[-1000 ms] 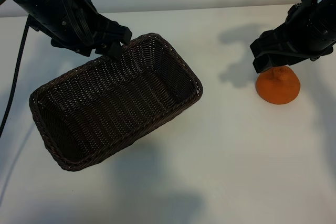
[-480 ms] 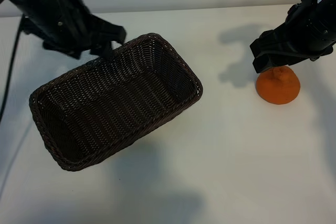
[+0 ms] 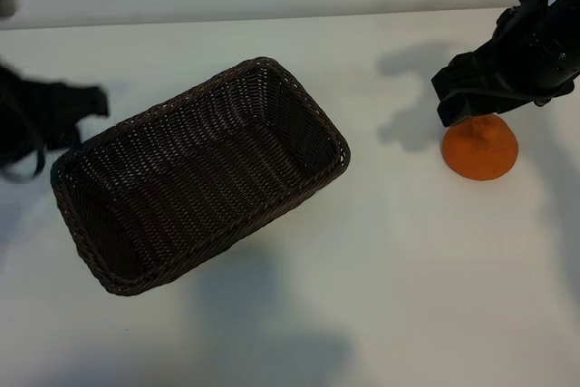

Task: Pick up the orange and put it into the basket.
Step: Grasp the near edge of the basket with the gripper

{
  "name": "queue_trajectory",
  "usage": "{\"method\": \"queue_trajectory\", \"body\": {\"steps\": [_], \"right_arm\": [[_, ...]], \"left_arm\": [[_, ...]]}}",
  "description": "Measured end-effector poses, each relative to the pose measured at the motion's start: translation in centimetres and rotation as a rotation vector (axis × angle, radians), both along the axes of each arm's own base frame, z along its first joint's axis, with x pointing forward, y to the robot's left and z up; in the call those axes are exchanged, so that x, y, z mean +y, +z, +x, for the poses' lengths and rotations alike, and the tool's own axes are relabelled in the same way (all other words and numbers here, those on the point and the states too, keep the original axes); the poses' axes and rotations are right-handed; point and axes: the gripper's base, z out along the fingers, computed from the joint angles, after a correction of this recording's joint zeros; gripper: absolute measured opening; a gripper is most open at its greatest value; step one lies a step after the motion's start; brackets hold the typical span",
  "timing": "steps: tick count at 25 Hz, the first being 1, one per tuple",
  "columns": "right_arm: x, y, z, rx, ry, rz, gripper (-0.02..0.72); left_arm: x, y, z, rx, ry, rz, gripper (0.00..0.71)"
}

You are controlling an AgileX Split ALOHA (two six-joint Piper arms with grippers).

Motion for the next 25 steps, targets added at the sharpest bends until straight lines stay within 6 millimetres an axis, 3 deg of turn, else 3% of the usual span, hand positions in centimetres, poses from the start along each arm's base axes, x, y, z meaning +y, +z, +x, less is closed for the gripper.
{"method": "queue_trajectory", "body": {"steps": [6,18,25], "right_arm": [[0.0,0.0,-0.1,0.007,0.002,-0.001,0.573],[0.0,0.0,-0.1,0.006,0.003,-0.001,0.572],[0.0,0.0,-0.1,0.006,0.003,-0.001,0.572]], "left_arm": [[0.7,-3.4,-1.0,0.003,0.136,-0.022,0.583],[0.6,-5.9,0.1,0.046,0.261,0.006,0.582],[1.1,-9.7,-1.5,0.086,0.314,0.002,0.582]]}}
